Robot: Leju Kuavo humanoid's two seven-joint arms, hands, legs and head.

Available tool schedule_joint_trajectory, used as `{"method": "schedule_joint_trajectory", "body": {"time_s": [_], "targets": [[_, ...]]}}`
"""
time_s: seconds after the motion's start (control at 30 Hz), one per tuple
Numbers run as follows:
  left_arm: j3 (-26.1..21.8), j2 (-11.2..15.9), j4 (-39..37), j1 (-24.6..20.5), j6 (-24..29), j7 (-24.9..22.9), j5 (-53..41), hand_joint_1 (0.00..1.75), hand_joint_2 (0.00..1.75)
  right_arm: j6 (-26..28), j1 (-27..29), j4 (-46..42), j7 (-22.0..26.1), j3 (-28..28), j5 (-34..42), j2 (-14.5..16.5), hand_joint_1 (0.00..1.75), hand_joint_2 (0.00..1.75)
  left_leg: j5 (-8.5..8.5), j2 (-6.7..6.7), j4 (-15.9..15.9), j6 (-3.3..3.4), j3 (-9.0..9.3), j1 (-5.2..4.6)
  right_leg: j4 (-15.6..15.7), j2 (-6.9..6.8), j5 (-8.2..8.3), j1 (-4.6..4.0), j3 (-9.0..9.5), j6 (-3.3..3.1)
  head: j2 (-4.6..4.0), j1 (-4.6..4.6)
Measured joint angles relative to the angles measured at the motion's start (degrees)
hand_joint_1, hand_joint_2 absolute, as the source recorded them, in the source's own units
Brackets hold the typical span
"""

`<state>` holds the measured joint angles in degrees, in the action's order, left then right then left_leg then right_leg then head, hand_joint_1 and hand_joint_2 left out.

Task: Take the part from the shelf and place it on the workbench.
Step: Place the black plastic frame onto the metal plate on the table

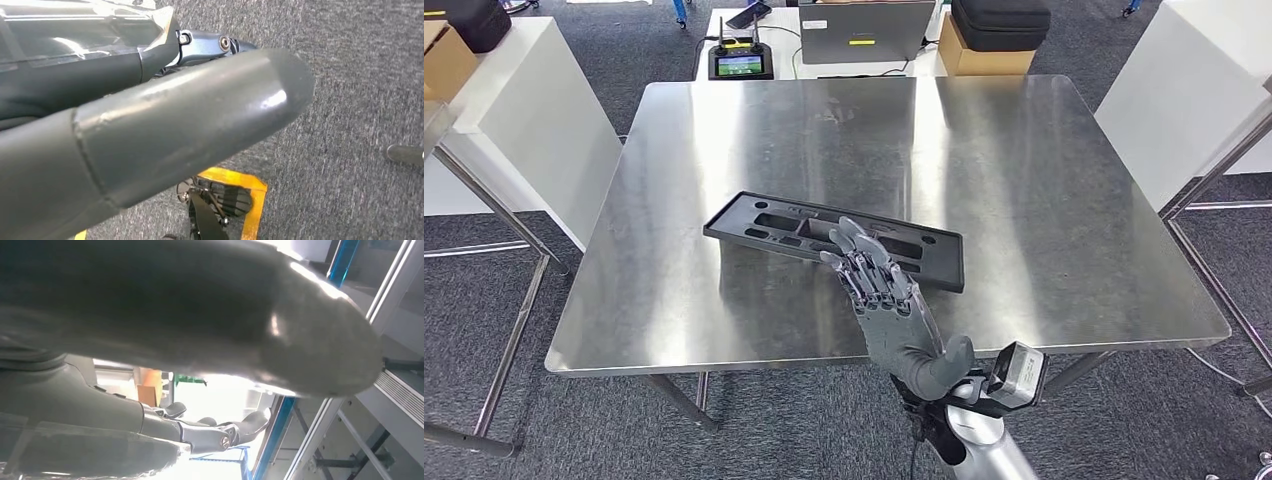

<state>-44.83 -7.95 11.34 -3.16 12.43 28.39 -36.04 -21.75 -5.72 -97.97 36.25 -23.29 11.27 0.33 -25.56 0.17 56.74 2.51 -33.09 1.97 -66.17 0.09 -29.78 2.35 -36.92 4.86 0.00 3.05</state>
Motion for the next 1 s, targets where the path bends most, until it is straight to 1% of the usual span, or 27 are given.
{"method": "schedule_joint_trajectory", "body": {"time_s": [0.03,0.07,0.1,0.13,0.2,0.23,0.27,0.3,0.33,0.37,0.4,0.43,0.47,0.5,0.57,0.6,0.63,0.7,0.73,0.77,0.8,0.83,0.87,0.9,0.93,0.97,1.0], "targets": [[-0.03,0.05,0.01,0.01,-0.05,0.0,0.0,0.0,0.0,0.15,-0.11,0.07,-0.09,-0.02,-0.07,-0.05,0.0,0.0,-0.17,-0.06,0.22,-0.52,-0.06,0.11,3.8,-0.2,1.41,0.17,2.27,0.6,0.0,0.03],[-0.05,0.08,0.01,0.03,-0.12,0.0,0.0,0.0,0.0,0.35,-0.15,0.14,-0.15,-0.04,-0.14,-0.09,0.0,0.0,-0.33,-0.11,0.47,-1.09,-0.06,0.12,6.5,-0.19,2.48,0.11,3.86,0.76,0.0,0.06],[-0.09,0.16,0.01,0.04,-0.18,0.01,0.0,0.0,0.0,0.64,-0.2,0.23,-0.09,-0.05,-0.27,-0.13,0.0,0.0,-0.48,-0.18,0.79,-1.57,-0.1,0.02,7.98,-0.11,2.84,0.0,4.77,0.44,0.0,0.09],[-0.13,0.25,0.01,0.05,-0.23,0.02,0.0,0.0,0.0,1.04,-0.17,0.33,0.12,-0.06,-0.59,-0.16,0.0,0.0,-0.56,-0.25,1.02,-1.9,-0.14,-0.11,8.01,0.12,2.84,-0.17,4.83,-0.17,0.0,0.02],[-0.16,0.39,0.0,0.07,-0.35,0.05,0.0,0.0,0.0,1.84,0.01,0.42,0.69,-0.07,-1.5,-0.23,0.0,0.0,-0.8,-0.32,1.43,-2.29,-0.27,0.19,7.94,0.36,2.67,0.09,4.52,-1.55,0.0,-0.16],[-0.17,0.45,0.0,0.09,-0.44,0.07,-0.01,0.0,0.0,2.17,0.1,0.44,0.93,-0.08,-1.93,-0.24,0.0,0.0,-1.66,-0.31,2.26,-2.38,-0.63,0.42,7.9,0.36,2.8,0.17,4.38,-2.18,0.0,-0.27],[-0.17,0.5,0.0,0.1,-0.57,0.09,-0.03,0.0,0.0,2.37,0.16,0.44,1.07,-0.09,-2.22,-0.26,0.0,0.0,-3.16,-0.3,3.99,-2.45,-1.35,0.61,7.91,0.36,2.98,0.12,4.23,-2.83,0.0,-0.28],[-0.17,0.56,0.0,0.09,-0.74,0.14,-0.05,0.0,0.0,2.56,0.26,0.44,1.14,-0.09,-2.43,-0.25,0.0,0.0,-5.42,-0.29,7.12,-2.48,-2.62,0.65,7.93,0.34,3.19,-0.1,4.02,-3.41,0.0,-0.28],[-0.17,0.62,0.0,0.08,-0.9,0.22,-0.08,0.0,0.0,2.73,0.4,0.44,1.17,-0.09,-2.61,-0.26,0.0,0.0,-7.9,-0.29,11.1,-2.44,-4.2,0.57,7.92,0.32,3.37,-0.41,3.75,-3.87,0.0,-0.31],[-0.17,0.69,0.0,0.08,-1.03,0.3,-0.11,0.0,0.0,2.88,0.58,0.44,1.19,-0.09,-2.73,-0.26,0.0,0.0,-9.83,-0.3,14.88,-2.4,-5.67,0.49,7.9,0.3,3.55,-0.71,3.47,-4.18,0.0,-0.31],[-0.17,0.78,0.0,0.09,-1.13,0.36,-0.14,0.0,0.0,3.02,0.76,0.44,1.19,-0.09,-2.82,-0.26,0.0,0.0,-11.12,-0.31,17.84,-2.34,-6.79,0.42,7.89,0.28,3.69,-0.98,3.24,-4.4,0.0,-0.31],[-0.17,0.85,0.0,0.11,-1.19,0.4,-0.2,0.0,0.0,3.16,0.94,0.44,1.19,-0.09,-2.88,-0.26,0.0,0.0,-11.5,-0.3,19.29,-2.19,-7.2,0.36,7.88,0.27,3.82,-1.22,3.04,-4.57,0.0,-0.31],[-0.17,0.9,0.0,0.11,-1.28,0.42,-0.28,0.0,0.0,3.35,1.1,0.44,1.2,-0.09,-2.96,-0.26,0.0,0.0,-10.88,-0.31,18.75,-1.9,-6.57,0.25,7.88,0.28,3.96,-1.45,2.87,-4.73,0.0,-0.31],[-0.17,0.95,0.0,0.1,-1.37,0.44,-0.35,0.0,0.0,3.55,1.25,0.44,1.22,-0.08,-3.07,-0.26,0.0,0.0,-9.65,-0.31,16.53,-1.47,-5.01,0.07,7.88,0.31,4.1,-1.68,2.74,-4.84,0.0,-0.31],[-0.17,1.13,0.02,-0.01,-1.55,0.49,-0.45,0.0,0.0,4.08,1.52,0.37,1.36,-0.07,-3.51,-0.26,0.0,0.0,-6.76,-0.37,8.36,-0.05,0.31,-0.56,7.88,0.39,4.47,-2.1,2.55,-4.9,0.0,-0.3],[-0.16,1.23,0.04,-0.09,-1.6,0.5,-0.5,0.0,0.0,4.27,1.61,0.26,1.44,-0.05,-3.73,-0.27,0.0,0.0,-5.72,-0.3,5.0,0.43,2.4,-0.91,7.9,0.41,4.66,-2.22,2.53,-4.7,0.0,-0.27],[-0.16,1.33,0.06,-0.17,-1.62,0.5,-0.54,0.0,0.0,4.42,1.67,0.14,1.5,-0.03,-3.91,-0.26,0.0,0.0,-5.16,-0.25,2.82,0.75,3.68,-1.28,7.91,0.38,4.87,-2.25,2.52,-4.45,0.0,-0.27],[-0.15,1.45,0.07,-0.25,-1.64,0.46,-0.61,0.0,0.0,4.55,1.82,-0.19,1.54,0.01,-4.09,-0.23,0.0,0.0,-4.53,-0.11,1.92,0.78,3.83,-1.77,8.07,0.26,5.41,-2.16,2.45,-3.65,0.0,-0.28],[-0.16,1.49,0.07,-0.26,-1.64,0.43,-0.61,0.0,0.0,4.61,1.89,-0.37,1.54,0.05,-4.13,-0.21,0.0,0.0,-4.07,-0.04,1.35,0.88,3.74,-1.67,8.03,0.2,5.59,-2.21,2.32,-3.31,0.0,-0.28],[-0.16,1.51,0.07,-0.31,-1.64,0.4,-0.61,0.0,0.0,4.68,1.98,-0.56,1.54,0.13,-4.15,-0.21,0.0,0.0,-3.45,0.06,0.74,1.03,3.59,-1.56,7.7,0.17,5.27,-2.27,1.85,-3.11,0.0,-0.27],[-0.17,1.51,0.07,-0.36,-1.66,0.37,-0.61,0.0,0.0,4.73,2.05,-0.73,1.54,0.21,-4.16,-0.23,0.0,0.0,-2.68,0.2,0.17,1.25,3.28,-1.4,6.55,0.15,4.15,-2.36,1.11,-3.15,0.0,-0.2],[-0.17,1.49,0.07,-0.42,-1.67,0.36,-0.61,0.0,0.0,4.78,2.11,-0.82,1.54,0.31,-4.16,-0.26,0.0,0.0,-1.95,0.34,-0.28,1.38,2.85,-1.25,4.31,0.12,2.26,-2.37,0.1,-3.38,0.0,-0.15],[-0.17,1.46,0.07,-0.46,-1.68,0.35,-0.61,0.0,0.0,4.8,2.19,-0.88,1.53,0.38,-4.16,-0.3,0.0,0.0,-1.39,0.42,-0.39,1.48,2.23,-1.35,1.06,0.12,-0.15,-2.21,-1.15,-3.6,0.0,-0.11],[-0.17,1.44,0.07,-0.47,-1.69,0.34,-0.61,0.0,0.0,4.81,2.28,-0.91,1.52,0.43,-4.16,-0.34,0.0,0.0,-0.88,0.52,-0.39,1.5,1.55,-1.36,-2.68,0.11,-2.28,-2.04,-2.21,-3.62,0.0,-0.06],[-0.17,1.41,0.07,-0.46,-1.7,0.33,-0.61,0.0,0.0,4.82,2.37,-0.91,1.52,0.46,-4.16,-0.38,0.0,0.0,-0.41,0.6,-0.37,1.41,0.88,-1.37,-5.76,0.11,-3.51,-1.86,-2.81,-3.32,0.0,-0.05],[-0.17,1.38,0.07,-0.46,-1.73,0.31,-0.61,0.0,0.0,4.83,2.45,-0.91,1.52,0.49,-4.16,-0.43,0.0,0.0,0.07,0.67,-0.33,1.31,0.24,-1.36,-7.36,0.1,-3.7,-1.65,-2.61,-2.73,0.0,-0.05],[-0.17,1.36,0.07,-0.46,-1.76,0.3,-0.61,0.0,0.0,4.86,2.49,-0.91,1.52,0.49,-4.17,-0.45,0.0,0.0,0.51,0.72,-0.28,1.15,-0.34,-1.34,-6.81,0.08,-2.89,-1.43,-1.36,-1.97,0.0,-0.04]]}}
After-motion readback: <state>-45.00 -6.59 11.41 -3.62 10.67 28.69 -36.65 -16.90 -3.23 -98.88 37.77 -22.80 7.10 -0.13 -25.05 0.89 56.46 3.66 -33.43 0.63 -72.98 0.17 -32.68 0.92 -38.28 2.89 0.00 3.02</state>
